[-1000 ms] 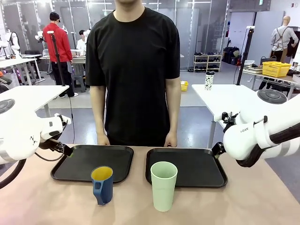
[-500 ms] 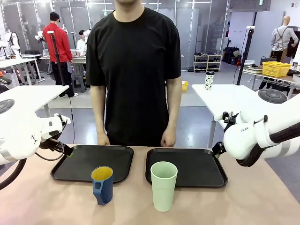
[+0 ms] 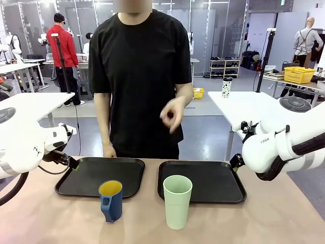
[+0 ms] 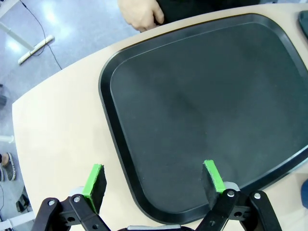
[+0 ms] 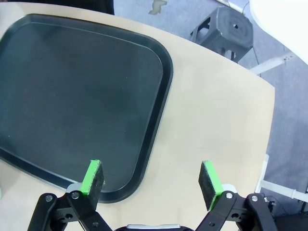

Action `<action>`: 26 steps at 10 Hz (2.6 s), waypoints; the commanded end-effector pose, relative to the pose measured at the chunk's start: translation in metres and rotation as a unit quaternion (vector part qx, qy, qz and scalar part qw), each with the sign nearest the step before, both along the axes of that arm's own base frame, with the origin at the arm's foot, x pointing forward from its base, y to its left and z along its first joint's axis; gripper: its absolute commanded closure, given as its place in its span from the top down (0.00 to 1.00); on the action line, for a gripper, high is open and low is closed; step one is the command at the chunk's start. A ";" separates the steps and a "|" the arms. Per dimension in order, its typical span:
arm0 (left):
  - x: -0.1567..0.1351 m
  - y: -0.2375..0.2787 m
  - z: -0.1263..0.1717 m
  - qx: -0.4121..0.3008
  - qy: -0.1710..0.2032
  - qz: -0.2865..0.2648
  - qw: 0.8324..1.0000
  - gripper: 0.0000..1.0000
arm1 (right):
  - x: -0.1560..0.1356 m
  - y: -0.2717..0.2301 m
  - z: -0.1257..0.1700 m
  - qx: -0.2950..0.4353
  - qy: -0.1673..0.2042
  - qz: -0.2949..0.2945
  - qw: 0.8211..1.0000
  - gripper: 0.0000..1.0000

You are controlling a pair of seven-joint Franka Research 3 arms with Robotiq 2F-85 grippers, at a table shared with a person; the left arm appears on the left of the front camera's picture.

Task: Sort and store the cups by type.
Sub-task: Pick up the Reusable plastic cup.

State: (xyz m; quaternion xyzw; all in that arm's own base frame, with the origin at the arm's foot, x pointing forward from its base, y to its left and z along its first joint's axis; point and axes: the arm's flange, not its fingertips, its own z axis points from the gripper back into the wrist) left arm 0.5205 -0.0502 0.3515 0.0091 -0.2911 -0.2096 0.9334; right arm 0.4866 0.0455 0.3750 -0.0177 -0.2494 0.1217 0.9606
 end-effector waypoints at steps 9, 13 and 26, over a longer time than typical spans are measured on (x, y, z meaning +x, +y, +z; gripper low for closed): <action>0.000 -0.001 0.001 0.003 -0.001 -0.003 1.000 1.00 | 0.000 0.000 0.000 -0.001 -0.001 0.001 1.000 1.00; 0.000 -0.001 0.001 0.003 -0.001 -0.003 1.000 1.00 | 0.000 0.000 0.000 -0.001 -0.001 0.001 1.000 1.00; 0.000 -0.001 0.001 0.003 -0.001 -0.003 1.000 1.00 | -0.067 -0.013 0.088 -0.251 0.081 0.362 0.894 1.00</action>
